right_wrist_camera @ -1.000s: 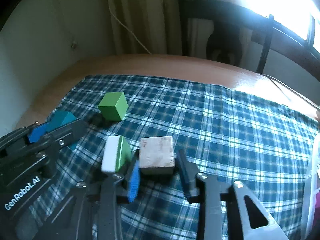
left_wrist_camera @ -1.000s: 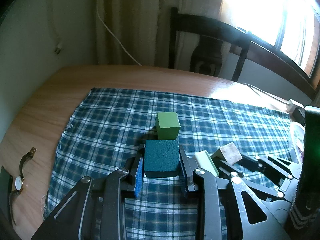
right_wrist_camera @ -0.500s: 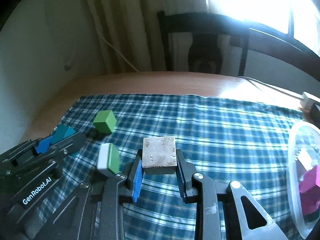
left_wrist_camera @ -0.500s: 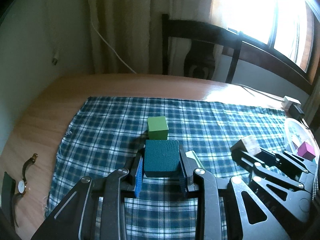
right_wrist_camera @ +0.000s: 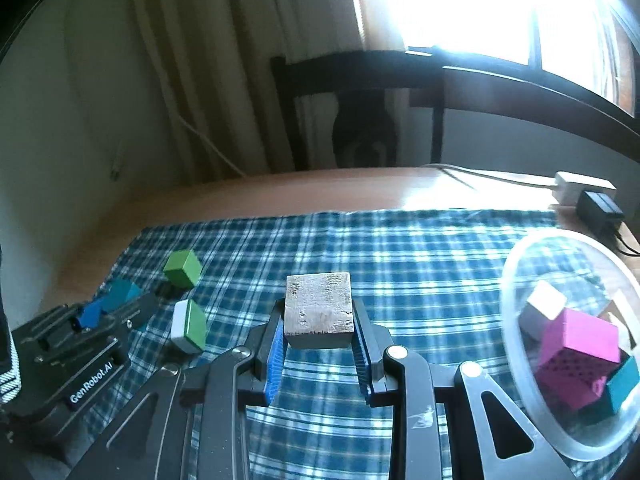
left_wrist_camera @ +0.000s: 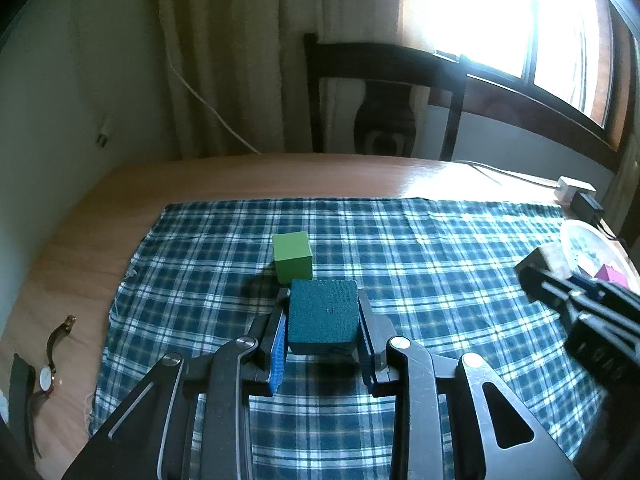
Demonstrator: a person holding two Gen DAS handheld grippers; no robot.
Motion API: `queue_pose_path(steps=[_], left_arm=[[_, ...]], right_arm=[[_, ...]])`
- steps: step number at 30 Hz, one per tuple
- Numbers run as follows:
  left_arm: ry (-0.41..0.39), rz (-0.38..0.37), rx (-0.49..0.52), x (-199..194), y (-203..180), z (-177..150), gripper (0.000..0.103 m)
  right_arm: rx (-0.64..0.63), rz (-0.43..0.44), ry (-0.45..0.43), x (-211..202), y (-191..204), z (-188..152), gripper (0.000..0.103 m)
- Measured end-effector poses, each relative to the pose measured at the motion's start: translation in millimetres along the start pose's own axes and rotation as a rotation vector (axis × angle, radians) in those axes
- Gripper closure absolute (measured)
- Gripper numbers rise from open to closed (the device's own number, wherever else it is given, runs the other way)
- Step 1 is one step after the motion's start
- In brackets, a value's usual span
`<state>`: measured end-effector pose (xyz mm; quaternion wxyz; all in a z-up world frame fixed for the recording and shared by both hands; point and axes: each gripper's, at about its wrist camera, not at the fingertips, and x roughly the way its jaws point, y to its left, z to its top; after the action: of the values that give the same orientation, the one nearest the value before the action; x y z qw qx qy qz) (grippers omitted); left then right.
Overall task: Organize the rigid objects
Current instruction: 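Carry the beige cube over the bowl with the right tool while the left tool carries the teal cube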
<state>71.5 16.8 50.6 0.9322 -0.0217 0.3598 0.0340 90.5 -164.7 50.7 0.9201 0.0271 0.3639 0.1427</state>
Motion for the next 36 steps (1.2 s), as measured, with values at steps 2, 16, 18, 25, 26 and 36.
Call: queue_pose_path(steps=[2,16,18,25,26,36], left_arm=[[-0.006,0.001,0.010,-2,-3,0,0.072],[-0.042,0.022,0.061,-16,-31,-4,0.072],[-0.037,0.015,0.069,-17,-37,-4,0.072],[-0.022,-0.026,0.102,-20,-62,-6,0.072],[-0.020,-0.032,0.110,-20,-67,-6,0.072],[-0.017,-0.076,0.171,-26,-110,-2,0.073]], right_arm=[[0.013,-0.006,-0.012,-6,-6,1,0.072],[0.080,-0.051,-0.060,-24,-42,0,0.072],[0.096,-0.059,-0.065,-26,-51,0,0.072],[0.162,-0.094,-0.095,-40,-86,-1,0.072],[0.170,-0.099,-0.100,-43,-92,-1,0.072],[0.264,-0.175,-0.143,-61,-157,-2,0.072]])
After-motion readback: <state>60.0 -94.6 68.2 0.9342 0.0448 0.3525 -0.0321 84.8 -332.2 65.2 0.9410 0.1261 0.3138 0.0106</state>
